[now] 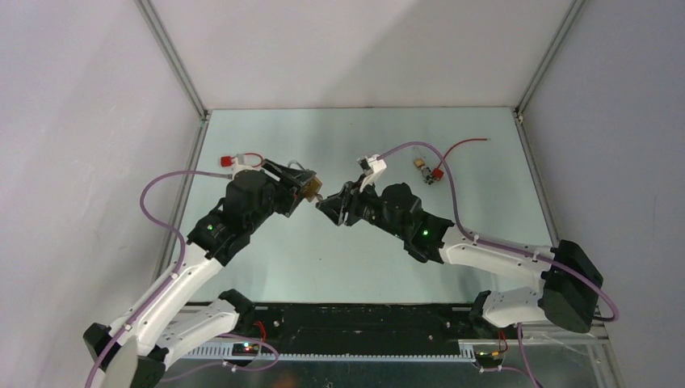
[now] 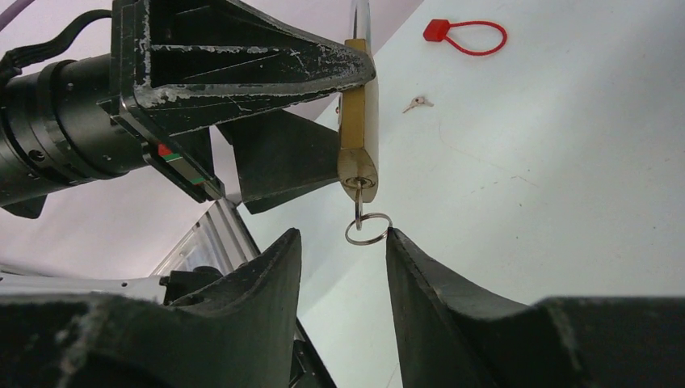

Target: Unlock with the key

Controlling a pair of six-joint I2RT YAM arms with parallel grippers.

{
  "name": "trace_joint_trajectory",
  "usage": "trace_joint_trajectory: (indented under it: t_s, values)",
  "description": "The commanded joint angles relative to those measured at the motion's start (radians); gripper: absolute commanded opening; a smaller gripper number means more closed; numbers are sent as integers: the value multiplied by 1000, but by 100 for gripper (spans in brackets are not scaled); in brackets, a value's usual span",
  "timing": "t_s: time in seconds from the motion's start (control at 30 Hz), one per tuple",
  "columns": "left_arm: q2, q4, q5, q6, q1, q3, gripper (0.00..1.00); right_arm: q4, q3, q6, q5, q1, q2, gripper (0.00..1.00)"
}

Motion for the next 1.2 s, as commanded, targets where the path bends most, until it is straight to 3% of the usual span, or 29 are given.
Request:
trace_joint_trajectory:
  t_s: [0.0, 0.47, 0.6, 0.73, 0.83, 0.97, 1.17]
  values:
    - [-15, 111, 22, 2, 5, 37, 0, 44, 52, -5, -16, -7, 21, 45]
    - [-9, 111, 33, 8, 4, 48, 0, 70, 64, -12, -1, -21, 63, 30]
    - [-4, 110, 40, 11, 3, 52, 0, 87, 65, -7, -1, -21, 76, 19]
    - [0, 111, 49, 12, -6, 58, 0, 98, 84, -3, 11, -20, 101, 1]
    - [4, 116, 57, 28, -23, 74, 0, 114, 100, 25, -10, -29, 121, 0]
    - [-14, 138, 77, 81, -30, 78, 0, 137, 101, 176, -118, -75, 128, 0]
    - [-60, 237, 177, 202, -29, 56, 0, 248, 89, 538, -358, -168, 170, 0]
